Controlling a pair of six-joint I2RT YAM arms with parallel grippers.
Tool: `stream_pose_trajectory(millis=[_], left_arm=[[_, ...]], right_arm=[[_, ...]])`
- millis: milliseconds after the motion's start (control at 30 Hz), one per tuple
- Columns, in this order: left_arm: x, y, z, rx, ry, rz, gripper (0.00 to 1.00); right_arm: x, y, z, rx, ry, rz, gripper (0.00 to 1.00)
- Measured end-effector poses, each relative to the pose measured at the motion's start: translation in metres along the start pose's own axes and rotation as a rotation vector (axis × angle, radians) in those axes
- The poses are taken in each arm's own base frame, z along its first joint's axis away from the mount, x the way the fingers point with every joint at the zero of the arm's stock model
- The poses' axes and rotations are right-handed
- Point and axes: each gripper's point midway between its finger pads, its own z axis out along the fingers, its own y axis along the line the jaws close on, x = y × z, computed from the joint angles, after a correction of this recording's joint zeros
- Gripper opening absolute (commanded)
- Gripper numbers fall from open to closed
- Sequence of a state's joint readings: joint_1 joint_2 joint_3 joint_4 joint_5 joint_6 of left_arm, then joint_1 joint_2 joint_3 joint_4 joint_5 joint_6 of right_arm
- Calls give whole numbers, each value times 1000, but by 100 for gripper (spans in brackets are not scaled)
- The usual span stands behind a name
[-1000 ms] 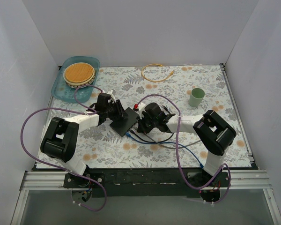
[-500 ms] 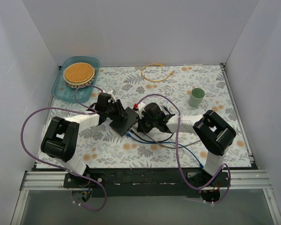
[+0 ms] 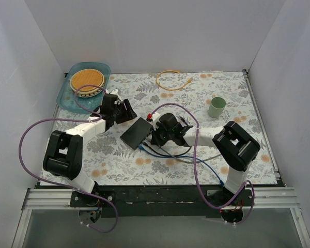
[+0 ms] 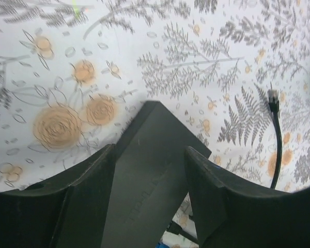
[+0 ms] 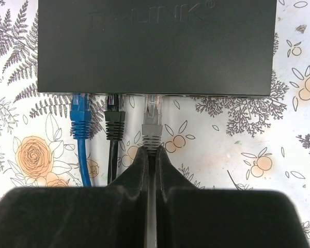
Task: Insert the plug into the switch port
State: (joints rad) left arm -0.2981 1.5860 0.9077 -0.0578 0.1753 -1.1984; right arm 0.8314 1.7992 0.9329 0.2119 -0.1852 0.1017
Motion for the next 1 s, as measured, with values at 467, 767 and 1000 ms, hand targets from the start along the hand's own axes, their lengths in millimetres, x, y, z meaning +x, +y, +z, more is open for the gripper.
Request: stream_pose_trajectory(millis=[467,767,1000], left_arm=[[35,23,31,45,131,32,48],[41,18,30,122,115,43,45],[41,19,28,136,103,44,40]], right_arm=[[-3,-4,8,11,-28,-6,1],[-4,-5,8,17,-30,2,1],[-4,-5,9,18,-12,14,1]])
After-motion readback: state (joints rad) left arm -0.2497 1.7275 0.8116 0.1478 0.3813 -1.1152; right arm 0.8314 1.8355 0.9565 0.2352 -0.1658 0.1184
